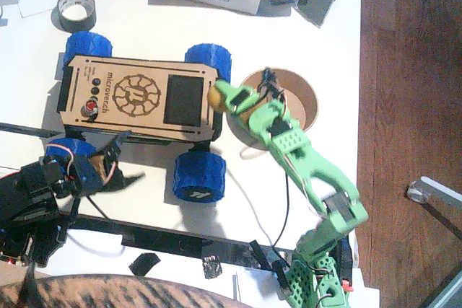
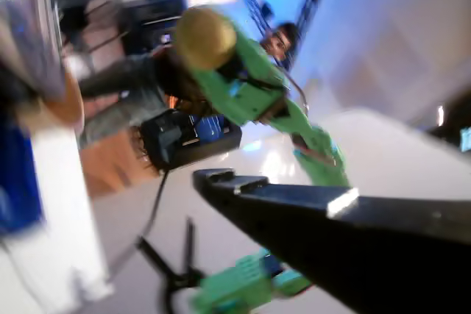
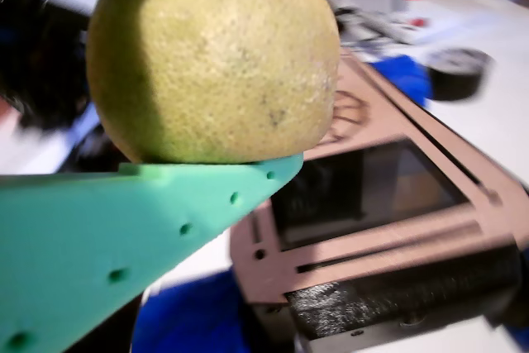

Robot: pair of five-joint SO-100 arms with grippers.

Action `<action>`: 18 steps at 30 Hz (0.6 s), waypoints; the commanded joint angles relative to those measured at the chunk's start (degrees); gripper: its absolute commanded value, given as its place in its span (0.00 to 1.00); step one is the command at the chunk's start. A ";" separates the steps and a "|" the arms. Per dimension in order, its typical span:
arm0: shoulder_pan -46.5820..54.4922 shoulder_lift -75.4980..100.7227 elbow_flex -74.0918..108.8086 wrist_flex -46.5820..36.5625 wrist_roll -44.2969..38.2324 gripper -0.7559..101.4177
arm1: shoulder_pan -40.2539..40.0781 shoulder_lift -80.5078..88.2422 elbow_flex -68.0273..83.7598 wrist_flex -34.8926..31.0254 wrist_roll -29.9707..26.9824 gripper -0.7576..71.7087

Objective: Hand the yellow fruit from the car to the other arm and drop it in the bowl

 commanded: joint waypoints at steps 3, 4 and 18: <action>-13.01 -2.02 -4.75 9.67 11.69 0.32 | 4.92 -7.21 -12.83 4.92 8.44 0.01; -15.82 -3.08 -5.63 11.69 13.01 0.31 | 5.80 -8.79 -14.50 5.71 9.58 0.01; -52.65 -8.26 -7.29 23.64 45.44 0.01 | 16.52 -23.55 -32.52 15.56 18.81 0.01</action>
